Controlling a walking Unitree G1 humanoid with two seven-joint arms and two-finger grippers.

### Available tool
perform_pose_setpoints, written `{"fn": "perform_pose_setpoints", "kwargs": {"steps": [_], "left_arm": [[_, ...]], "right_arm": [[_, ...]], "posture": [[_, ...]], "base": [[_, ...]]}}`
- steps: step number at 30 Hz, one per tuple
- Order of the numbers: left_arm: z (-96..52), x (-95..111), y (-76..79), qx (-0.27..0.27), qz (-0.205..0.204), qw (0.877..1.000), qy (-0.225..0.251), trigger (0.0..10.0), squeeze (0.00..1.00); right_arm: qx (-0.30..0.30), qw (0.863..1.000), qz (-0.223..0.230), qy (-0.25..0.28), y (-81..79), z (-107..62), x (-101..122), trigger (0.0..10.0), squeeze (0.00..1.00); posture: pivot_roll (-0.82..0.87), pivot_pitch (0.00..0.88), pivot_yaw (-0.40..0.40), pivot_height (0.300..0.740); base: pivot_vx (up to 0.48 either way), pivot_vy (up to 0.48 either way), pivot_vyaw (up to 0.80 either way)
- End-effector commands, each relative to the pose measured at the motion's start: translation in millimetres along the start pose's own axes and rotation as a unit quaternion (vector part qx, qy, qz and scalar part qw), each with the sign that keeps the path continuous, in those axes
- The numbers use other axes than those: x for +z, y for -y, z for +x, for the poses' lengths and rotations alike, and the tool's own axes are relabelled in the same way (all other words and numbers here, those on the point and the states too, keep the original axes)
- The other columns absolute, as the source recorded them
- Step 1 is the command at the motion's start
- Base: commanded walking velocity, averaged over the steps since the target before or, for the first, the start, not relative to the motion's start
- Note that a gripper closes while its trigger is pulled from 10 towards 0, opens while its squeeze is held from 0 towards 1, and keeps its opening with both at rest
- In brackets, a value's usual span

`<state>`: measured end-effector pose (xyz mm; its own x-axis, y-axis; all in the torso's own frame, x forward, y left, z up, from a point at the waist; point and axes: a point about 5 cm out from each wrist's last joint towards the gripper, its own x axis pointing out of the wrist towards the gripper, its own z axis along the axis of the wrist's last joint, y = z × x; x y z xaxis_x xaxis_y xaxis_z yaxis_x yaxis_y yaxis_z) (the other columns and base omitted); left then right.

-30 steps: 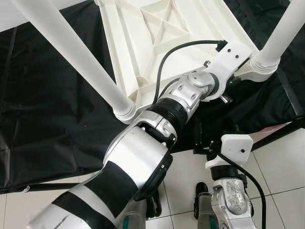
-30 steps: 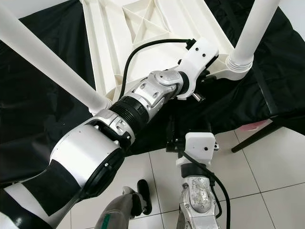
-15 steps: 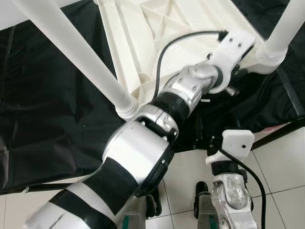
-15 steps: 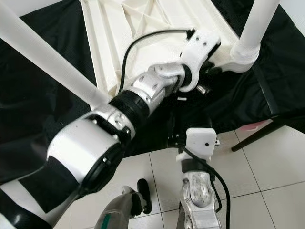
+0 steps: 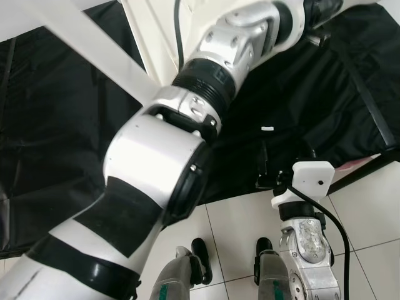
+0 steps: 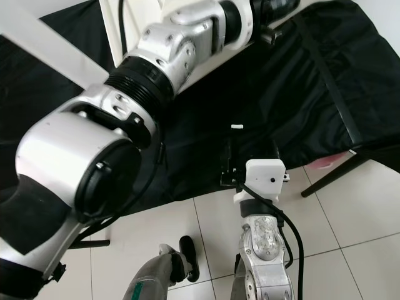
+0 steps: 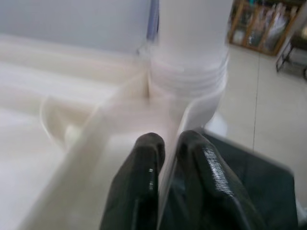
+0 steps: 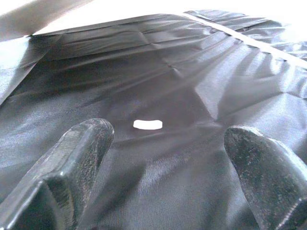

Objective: Building children table

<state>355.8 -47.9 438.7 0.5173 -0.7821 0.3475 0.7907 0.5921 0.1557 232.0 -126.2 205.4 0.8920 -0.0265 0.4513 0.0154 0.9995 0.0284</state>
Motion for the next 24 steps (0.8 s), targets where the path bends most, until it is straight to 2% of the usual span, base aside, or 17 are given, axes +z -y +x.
{"fn": "perform_pose_setpoints", "kwargs": {"steps": [1, 2, 4, 5, 6, 7, 8, 9, 11, 13, 23, 24], "left_arm": [[-4.3, 46, -5.3, 0.013, 0.033, 0.996, 0.083, 10.0, 0.0], [-9.4, 56, -13.6, 0.028, 0.03, 0.994, 0.099, 10.0, 0.0], [-9.4, 56, -13.6, 0.028, 0.03, 0.994, 0.099, 10.0, 0.0], [-16.3, 68, -23.9, 0.046, 0.025, 0.992, 0.118, 10.0, 0.0], [-16.3, 68, -23.9, 0.046, 0.025, 0.992, 0.118, 10.0, 0.0], [-26.2, 81, -36.3, 0.066, 0.02, 0.987, 0.145, 10.0, 0.0], [-26.2, 81, -36.3, 0.066, 0.02, 0.987, 0.145, 10.0, 0.0], [-33.8, 89, -45.5, 0.082, 0.011, 0.983, 0.164, 10.0, 0.0], [-38.0, 92, -50.0, 0.088, 0.006, 0.981, 0.174, 10.0, 0.0], [-39.4, 92, -51.5, 0.09, 0.003, 0.98, 0.176, 10.0, 0.0], [-30.8, 64, -42.9, 0.06, 0.016, 0.989, 0.133, 10.0, 0.0], [-29.7, 59, -41.4, 0.055, 0.015, 0.99, 0.127, 10.0, 1.0]], "right_arm": [[0.004, 1.0, 0.006, -0.008, -0.5, -2.6, -4, 10.0, 0.0], [0.007, 1.0, 0.006, -0.006, 0.0, -0.6, -4, 10.0, 0.0], [0.007, 1.0, 0.006, -0.006, 0.0, -0.6, -4, 10.0, 0.0], [0.012, 1.0, 0.004, -0.004, 0.5, 1.9, -4, 10.0, 0.0], [0.012, 1.0, 0.004, -0.004, 0.5, 1.9, -4, 10.0, 0.0], [0.017, 1.0, 0.003, -0.001, 0.8, 4.7, -4, 10.0, 0.0], [0.017, 1.0, 0.003, -0.001, 0.8, 4.7, -4, 10.0, 0.0], [0.021, 1.0, 0.002, 0.002, 1.1, 6.9, -4, 10.0, 0.0], [0.023, 1.0, 0.001, 0.003, 1.7, 8.4, -3, 10.0, 0.0], [0.024, 1.0, 0.0, 0.004, 2.1, 9.1, -3, 10.0, 0.0], [0.032, 0.999, -0.002, 0.006, 3.3, 11.6, -3, 10.0, 0.0], [0.034, 0.999, -0.002, 0.007, 3.0, 12.0, -3, 10.0, 0.0]], "posture": [[-0.24, 0.261, 0.179, 0.74], [-0.24, 0.255, 0.171, 0.74], [-0.24, 0.255, 0.171, 0.74], [-0.24, 0.246, 0.16, 0.74], [-0.24, 0.246, 0.16, 0.74], [-0.24, 0.239, 0.153, 0.74], [-0.24, 0.239, 0.153, 0.74], [-0.24, 0.239, 0.148, 0.74], [-0.24, 0.241, 0.14, 0.74], [-0.24, 0.241, 0.139, 0.74], [-0.24, 0.239, 0.133, 0.74], [-0.23, 0.239, 0.131, 0.74]], "base": [[0.0, 0.0, 0.0], [0.0, 0.0, 0.0], [0.0, 0.0, 0.0], [0.0, 0.0, 0.0], [0.0, 0.0, 0.0], [0.0, 0.0, 0.0], [0.0, 0.0, 0.0], [0.0, 0.0, 0.0], [0.0, 0.0, 0.0], [0.0, 0.0, 0.0], [0.0, 0.0, 0.0], [0.0, 0.0, 0.0]]}}
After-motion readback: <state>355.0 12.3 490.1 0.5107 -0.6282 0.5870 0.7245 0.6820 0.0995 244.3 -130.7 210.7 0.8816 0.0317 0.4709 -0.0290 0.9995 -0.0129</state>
